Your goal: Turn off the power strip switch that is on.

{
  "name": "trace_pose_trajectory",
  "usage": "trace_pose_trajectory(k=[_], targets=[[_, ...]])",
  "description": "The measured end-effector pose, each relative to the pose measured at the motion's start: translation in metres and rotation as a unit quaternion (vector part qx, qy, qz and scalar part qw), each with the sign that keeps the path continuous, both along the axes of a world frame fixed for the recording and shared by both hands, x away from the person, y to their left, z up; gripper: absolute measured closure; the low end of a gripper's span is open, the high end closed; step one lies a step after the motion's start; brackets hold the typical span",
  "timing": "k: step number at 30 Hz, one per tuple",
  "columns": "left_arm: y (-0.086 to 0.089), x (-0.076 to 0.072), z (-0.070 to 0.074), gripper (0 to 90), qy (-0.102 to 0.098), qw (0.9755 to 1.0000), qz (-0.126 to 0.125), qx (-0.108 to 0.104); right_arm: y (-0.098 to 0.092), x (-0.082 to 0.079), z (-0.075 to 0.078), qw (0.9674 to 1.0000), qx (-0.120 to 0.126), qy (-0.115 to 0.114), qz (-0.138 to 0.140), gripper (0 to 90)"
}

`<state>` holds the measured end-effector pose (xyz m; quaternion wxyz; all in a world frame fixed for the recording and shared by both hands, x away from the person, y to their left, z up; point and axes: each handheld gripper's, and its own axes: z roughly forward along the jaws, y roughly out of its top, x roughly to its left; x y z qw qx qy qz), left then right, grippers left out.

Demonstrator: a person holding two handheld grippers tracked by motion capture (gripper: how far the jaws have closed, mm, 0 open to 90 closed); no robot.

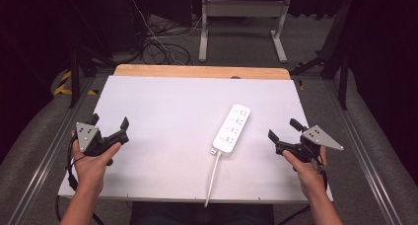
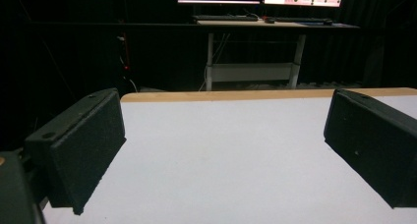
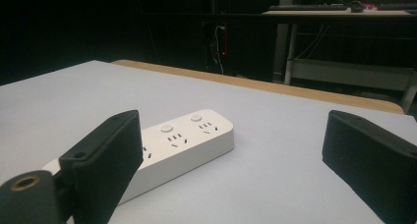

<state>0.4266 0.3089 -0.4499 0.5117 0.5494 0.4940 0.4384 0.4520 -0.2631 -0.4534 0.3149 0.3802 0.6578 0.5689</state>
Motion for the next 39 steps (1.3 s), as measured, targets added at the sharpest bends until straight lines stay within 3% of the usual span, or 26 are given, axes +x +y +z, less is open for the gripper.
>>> trace_pose_trajectory(k=[26, 35, 39], targets=[[-0.0013, 0.0018, -0.0001, 2.9, 0.001, 1.0000, -0.004, -0.004, -0.0068, -0.0014, 0.0003, 0.9996, 0.006, 0.000, -0.026, 7.9], [-0.0018, 0.0020, -0.0003, 3.5, 0.000, 1.0000, -0.007, -0.005, -0.0089, -0.0011, 0.0014, 0.9993, 0.014, -0.002, -0.034, 20.1], [-0.0017, 0.0018, -0.0003, 3.9, -0.001, 0.9999, -0.009, -0.008, -0.0091, -0.0024, 0.0024, 0.9996, 0.010, -0.009, -0.026, 32.1]])
